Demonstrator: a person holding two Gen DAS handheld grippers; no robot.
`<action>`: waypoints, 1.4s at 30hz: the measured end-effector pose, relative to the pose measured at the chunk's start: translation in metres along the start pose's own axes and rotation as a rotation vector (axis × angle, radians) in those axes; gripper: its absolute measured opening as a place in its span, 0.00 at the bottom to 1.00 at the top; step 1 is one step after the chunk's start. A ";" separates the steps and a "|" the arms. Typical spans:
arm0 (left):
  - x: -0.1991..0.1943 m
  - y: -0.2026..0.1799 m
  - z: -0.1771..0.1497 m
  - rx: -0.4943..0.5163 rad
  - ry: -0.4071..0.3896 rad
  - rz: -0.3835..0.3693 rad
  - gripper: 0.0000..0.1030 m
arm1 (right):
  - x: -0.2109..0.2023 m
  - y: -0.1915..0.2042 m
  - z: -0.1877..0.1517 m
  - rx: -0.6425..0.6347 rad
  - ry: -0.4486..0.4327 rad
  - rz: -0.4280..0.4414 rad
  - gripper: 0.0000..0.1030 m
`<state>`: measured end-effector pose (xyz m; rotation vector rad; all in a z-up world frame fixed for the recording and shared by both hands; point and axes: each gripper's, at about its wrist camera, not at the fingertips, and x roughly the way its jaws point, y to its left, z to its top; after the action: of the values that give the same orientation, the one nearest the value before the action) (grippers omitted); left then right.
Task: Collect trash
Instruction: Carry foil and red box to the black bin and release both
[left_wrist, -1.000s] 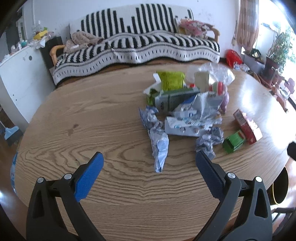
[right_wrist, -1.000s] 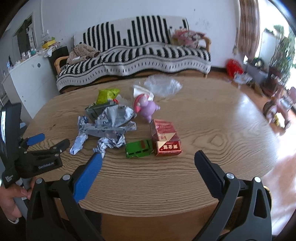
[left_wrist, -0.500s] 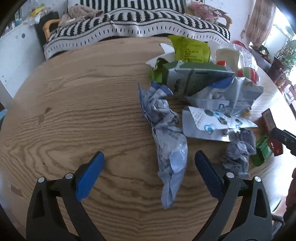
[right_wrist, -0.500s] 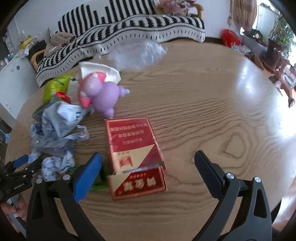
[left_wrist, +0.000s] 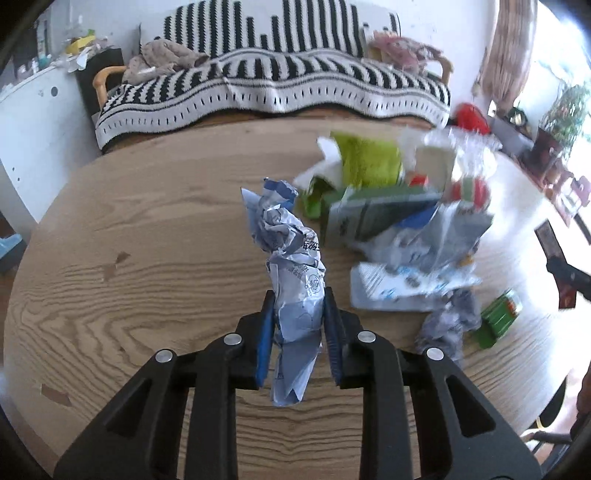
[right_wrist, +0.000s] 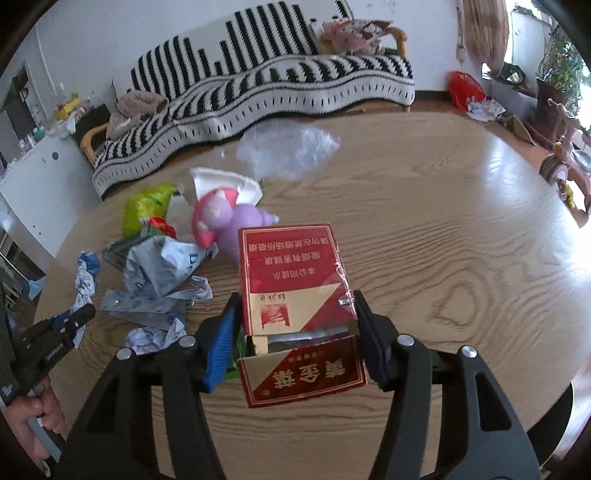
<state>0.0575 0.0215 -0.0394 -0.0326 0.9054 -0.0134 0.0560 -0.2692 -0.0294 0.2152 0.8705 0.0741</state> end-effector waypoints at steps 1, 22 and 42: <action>-0.005 -0.003 0.002 -0.001 -0.013 -0.007 0.23 | -0.007 -0.006 0.000 0.007 -0.010 -0.006 0.56; -0.071 -0.439 -0.130 0.580 0.009 -0.629 0.23 | -0.212 -0.327 -0.148 0.442 -0.129 -0.366 0.57; 0.014 -0.584 -0.243 0.640 0.255 -0.726 0.62 | -0.197 -0.417 -0.220 0.660 -0.007 -0.394 0.57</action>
<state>-0.1241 -0.5679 -0.1803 0.2431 1.0674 -0.9982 -0.2487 -0.6720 -0.1091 0.6534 0.8947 -0.5897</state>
